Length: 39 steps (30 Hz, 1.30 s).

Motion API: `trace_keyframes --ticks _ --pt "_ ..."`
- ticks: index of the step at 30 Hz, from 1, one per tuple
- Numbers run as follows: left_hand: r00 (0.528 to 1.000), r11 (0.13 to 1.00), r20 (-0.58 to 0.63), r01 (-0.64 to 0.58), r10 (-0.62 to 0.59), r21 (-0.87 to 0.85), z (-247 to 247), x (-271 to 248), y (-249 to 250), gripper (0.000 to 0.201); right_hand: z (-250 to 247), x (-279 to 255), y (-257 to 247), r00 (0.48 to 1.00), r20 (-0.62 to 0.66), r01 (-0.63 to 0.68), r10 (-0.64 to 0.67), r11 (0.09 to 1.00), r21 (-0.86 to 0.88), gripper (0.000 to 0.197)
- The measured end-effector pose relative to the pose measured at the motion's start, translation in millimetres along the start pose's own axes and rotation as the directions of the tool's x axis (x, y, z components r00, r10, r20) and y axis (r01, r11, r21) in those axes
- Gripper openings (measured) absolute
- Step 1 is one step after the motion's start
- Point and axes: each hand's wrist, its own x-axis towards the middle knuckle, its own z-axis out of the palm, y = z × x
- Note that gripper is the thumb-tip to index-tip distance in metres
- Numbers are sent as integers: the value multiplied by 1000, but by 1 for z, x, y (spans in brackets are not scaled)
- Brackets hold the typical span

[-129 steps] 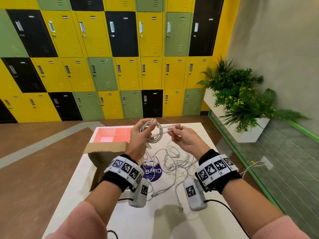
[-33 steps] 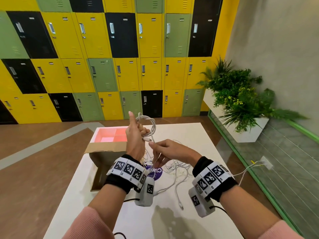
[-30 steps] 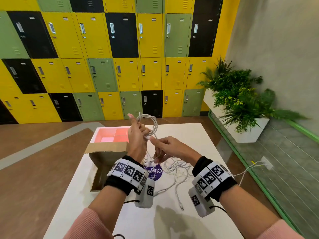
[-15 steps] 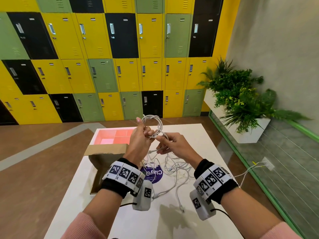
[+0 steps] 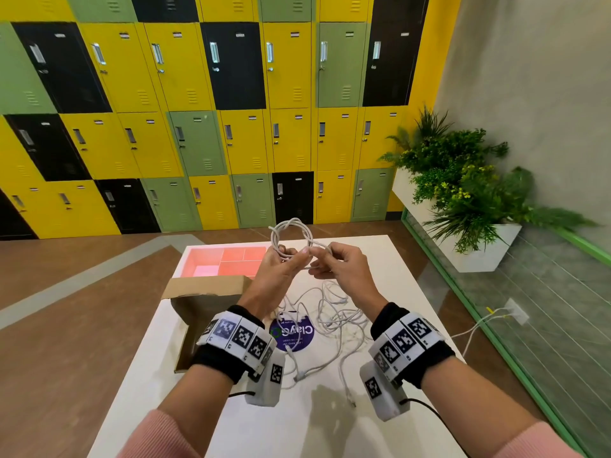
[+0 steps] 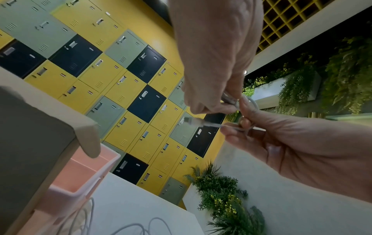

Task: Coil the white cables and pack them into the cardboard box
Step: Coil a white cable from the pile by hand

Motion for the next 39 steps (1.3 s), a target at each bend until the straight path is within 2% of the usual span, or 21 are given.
trace_keyframes --ticks 2,8,11,13,16,17,20,24,28,30,33,36,39 --pt "999 1000 -35 -2 3 1 -3 -1 -3 51 -1 3 -2 1000 -5 -10 10 1000 29 25" --pt "992 998 -125 -5 14 68 5 -3 -6 53 0 6 1 999 6 -55 54 982 182 16" --pt "984 999 -177 7 2 50 6 -1 -5 64 4 3 2 997 27 -74 69 970 232 18" --pt "982 996 -188 19 -3 84 7 1 -6 56 8 3 4 998 -10 -64 67 976 207 24" --pt "988 992 -155 34 -15 124 14 2 -8 18 15 5 9 991 -94 -73 94 975 210 30" --pt "991 993 -134 45 -29 113 15 1 -6 12 16 6 9 988 -116 -78 106 972 221 31" --pt "989 991 -65 133 -131 23 13 1 -3 15 17 7 9 979 -148 -94 139 956 279 31" --pt "965 967 -107 228 -240 -117 10 7 1 21 15 9 8 971 -174 -99 164 938 332 30" --pt "972 978 -133 182 -195 -106 10 7 2 25 14 10 8 976 -155 -97 152 945 312 30" --pt "967 989 -212 130 -143 -73 9 7 -1 18 13 12 9 978 -138 -113 159 949 293 30" --pt "955 996 -284 90 -82 15 6 8 -3 27 13 14 10 971 -121 -167 205 949 266 29" --pt "952 993 -303 70 -37 99 9 5 -4 28 13 19 10 962 -107 -214 251 938 271 32" --pt "965 986 -261 72 -30 151 9 2 -5 20 15 22 12 954 -108 -246 279 937 248 34"
